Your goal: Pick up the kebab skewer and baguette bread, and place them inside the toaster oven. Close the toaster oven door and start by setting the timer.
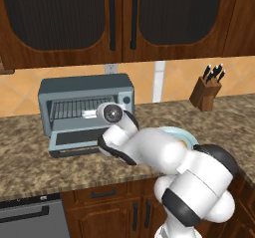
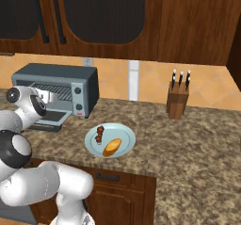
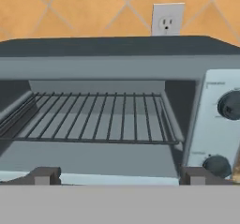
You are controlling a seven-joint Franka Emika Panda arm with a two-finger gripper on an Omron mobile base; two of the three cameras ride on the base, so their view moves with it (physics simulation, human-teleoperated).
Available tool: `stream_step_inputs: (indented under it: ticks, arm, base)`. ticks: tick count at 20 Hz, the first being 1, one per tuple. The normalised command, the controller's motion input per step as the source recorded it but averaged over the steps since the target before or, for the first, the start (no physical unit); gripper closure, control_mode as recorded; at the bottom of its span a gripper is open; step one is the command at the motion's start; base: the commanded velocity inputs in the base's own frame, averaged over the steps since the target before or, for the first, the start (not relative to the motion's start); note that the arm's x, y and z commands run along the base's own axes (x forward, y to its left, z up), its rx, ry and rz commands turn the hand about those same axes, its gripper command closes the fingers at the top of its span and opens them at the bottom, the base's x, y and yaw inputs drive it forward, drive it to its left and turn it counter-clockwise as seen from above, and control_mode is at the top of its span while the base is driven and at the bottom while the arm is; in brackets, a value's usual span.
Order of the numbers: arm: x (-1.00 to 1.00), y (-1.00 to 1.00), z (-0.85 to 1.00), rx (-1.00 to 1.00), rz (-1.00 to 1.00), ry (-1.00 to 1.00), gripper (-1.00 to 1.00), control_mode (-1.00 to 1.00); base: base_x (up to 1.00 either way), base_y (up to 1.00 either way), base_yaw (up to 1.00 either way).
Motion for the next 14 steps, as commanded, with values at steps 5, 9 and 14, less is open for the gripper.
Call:
stream_step_inputs:
  ticks: [5, 9, 14]
  arm:
    - [0.49, 0.35, -0.01, 0.0, 0.0, 0.0, -1.0, -1.0]
    - [0.3, 0.03, -0.03, 0.03, 0.01, 0.05, -1.0, -1.0]
    - [0.3, 0.0, -0.15, 0.01, 0.03, 0.01, -1.0, -1.0]
  base:
    - [0.0, 0.0, 0.0]
    - [0.0, 0.0, 0.0]
    - [0.0, 0.0, 0.0]
